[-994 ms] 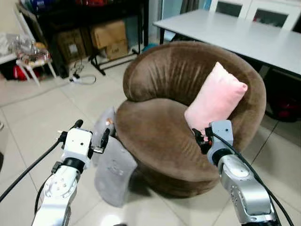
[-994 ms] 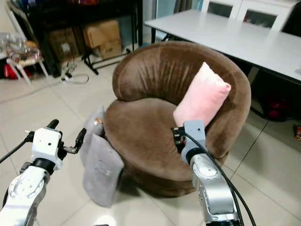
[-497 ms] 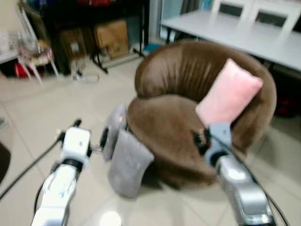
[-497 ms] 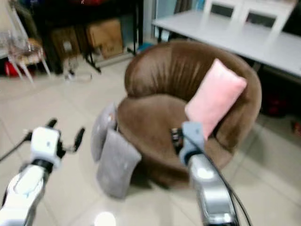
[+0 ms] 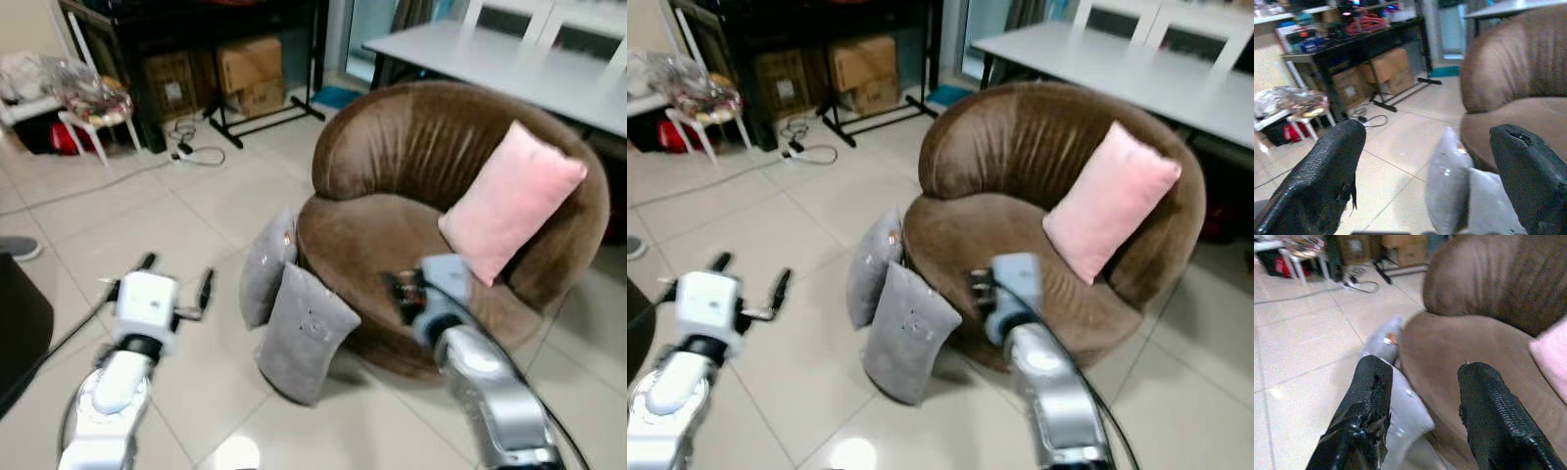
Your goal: Move the pillow to the sofa from floor
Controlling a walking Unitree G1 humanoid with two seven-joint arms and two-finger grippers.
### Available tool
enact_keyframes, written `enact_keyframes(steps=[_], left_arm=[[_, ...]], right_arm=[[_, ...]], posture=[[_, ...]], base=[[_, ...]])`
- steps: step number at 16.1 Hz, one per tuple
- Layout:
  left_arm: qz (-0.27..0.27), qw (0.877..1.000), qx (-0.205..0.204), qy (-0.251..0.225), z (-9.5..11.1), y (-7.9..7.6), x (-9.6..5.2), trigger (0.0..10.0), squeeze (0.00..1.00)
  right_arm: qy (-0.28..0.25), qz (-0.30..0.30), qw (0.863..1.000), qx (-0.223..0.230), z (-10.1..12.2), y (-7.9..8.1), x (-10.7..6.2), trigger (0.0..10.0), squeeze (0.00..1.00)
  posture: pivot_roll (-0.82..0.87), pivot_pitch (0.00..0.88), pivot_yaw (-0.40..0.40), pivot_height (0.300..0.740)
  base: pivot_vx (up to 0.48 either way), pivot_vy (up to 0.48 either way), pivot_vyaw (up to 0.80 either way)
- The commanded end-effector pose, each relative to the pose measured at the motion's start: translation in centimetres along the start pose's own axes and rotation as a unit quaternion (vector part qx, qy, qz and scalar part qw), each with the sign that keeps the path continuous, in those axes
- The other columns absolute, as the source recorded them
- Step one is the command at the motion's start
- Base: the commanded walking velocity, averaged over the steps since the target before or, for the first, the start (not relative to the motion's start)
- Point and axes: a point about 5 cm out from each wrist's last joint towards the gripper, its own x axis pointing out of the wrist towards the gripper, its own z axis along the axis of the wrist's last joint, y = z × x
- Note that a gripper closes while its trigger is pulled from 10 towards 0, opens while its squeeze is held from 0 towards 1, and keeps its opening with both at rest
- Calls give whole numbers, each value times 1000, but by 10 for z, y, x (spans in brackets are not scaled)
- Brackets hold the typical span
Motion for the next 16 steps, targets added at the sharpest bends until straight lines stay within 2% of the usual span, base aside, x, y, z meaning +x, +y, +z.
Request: enact_keyframes(steps=[1,4,11,14,16], left_arm=[[-9,1000,-12,-10,5,-5,2,10000,0],[-17,1000,-10,-9,5,-6,1,10000,0],[-16,1000,-2,-5,5,-4,-3,10000,0],[-16,1000,-3,-5,5,-4,-3,10000,0],[-16,1000,-3,-6,6,-3,-2,10000,0]], right_arm=[[-7,-6,1000,-6,3,-9,-2,10000,0],[-6,-3,1000,-16,3,-7,-1,10000,0],[-7,-13,1000,-11,5,-9,2,10000,0],[-11,-13,999,-30,7,-10,3,10000,0],[-18,-13,999,-35,9,-9,4,10000,0]], posture=[[46,0,-8,740],[44,0,-11,740],[53,0,-24,740],[55,0,-22,740],[55,0,-18,740]], base=[[0,0,794],[173,0,796],[320,0,0],[334,0,0],[345,0,763]])
